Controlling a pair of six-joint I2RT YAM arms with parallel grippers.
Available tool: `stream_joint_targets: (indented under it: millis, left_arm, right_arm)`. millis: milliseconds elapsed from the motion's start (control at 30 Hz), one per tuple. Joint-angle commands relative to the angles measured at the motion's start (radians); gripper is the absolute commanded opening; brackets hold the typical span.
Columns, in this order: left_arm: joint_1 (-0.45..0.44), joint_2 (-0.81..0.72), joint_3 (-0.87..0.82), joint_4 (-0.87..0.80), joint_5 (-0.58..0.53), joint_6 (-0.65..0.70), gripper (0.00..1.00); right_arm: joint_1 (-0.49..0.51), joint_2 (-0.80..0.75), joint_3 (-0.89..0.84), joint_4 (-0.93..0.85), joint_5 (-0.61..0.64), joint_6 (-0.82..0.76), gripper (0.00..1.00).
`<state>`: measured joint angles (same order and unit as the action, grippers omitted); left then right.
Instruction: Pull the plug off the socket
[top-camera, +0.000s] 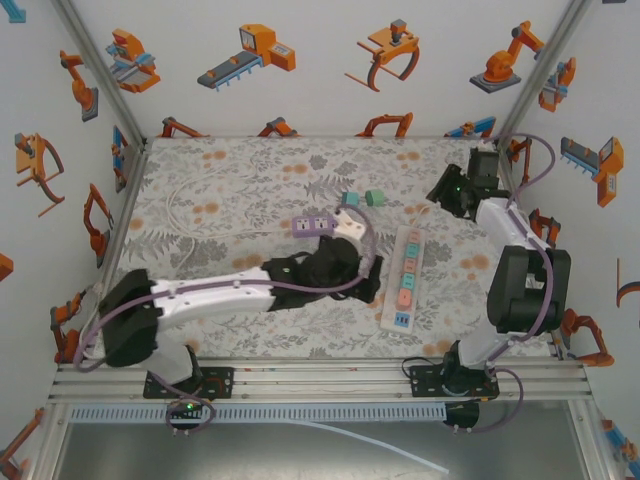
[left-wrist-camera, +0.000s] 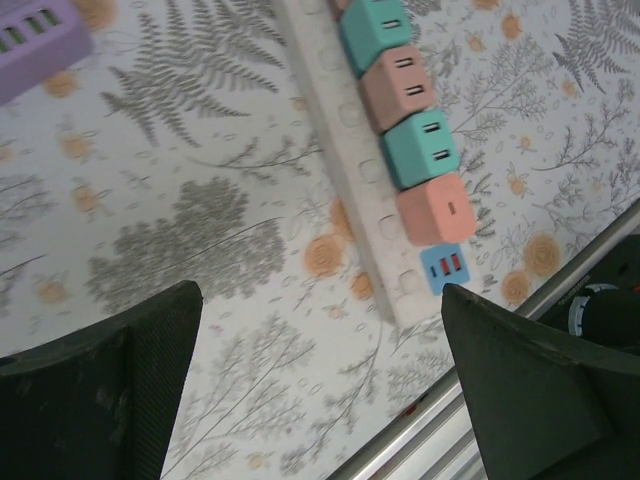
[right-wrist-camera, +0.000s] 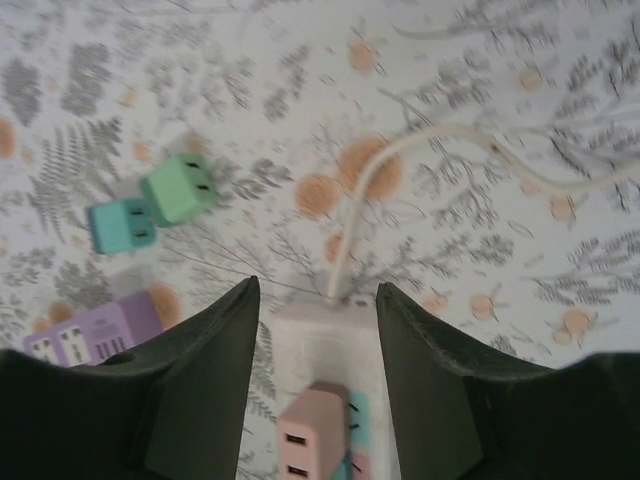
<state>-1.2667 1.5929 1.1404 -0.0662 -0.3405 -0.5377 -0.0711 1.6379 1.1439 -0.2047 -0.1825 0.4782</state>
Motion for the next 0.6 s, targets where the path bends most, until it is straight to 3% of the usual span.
stream_joint_targets:
  millis: [0, 100, 133, 300, 567]
  left_arm:
    - [-0.075, 0.135, 0.128, 0.014, -0.158, -0.007, 0.97]
    - [-0.113, 0.259, 0.220, -0.012, -0.223, -0.001, 0.97]
    - [-0.120, 0.291, 0.241, -0.010, -0.235, -0.003, 0.97]
    - [-0.127, 0.441, 0.331, 0.032, -0.222, 0.051, 0.97]
    - [-0.128, 0.581, 0.457, -0.051, -0.274, 0.059, 0.97]
  right_arm:
    - [-0.010, -0.024, -0.032, -0.030, 0.049, 0.020, 0.53]
    - [-0.038, -0.065, -0.064, -0.039, 0.095, 0.087, 0.59]
    - [-0.047, -0.085, -0.078, -0.042, 0.113, 0.107, 0.66]
    - [-0.061, -0.224, -0.158, -0.054, 0.218, 0.134, 0.82]
    - [-0.062, -0.380, -0.231, -0.064, 0.245, 0.091, 0.83]
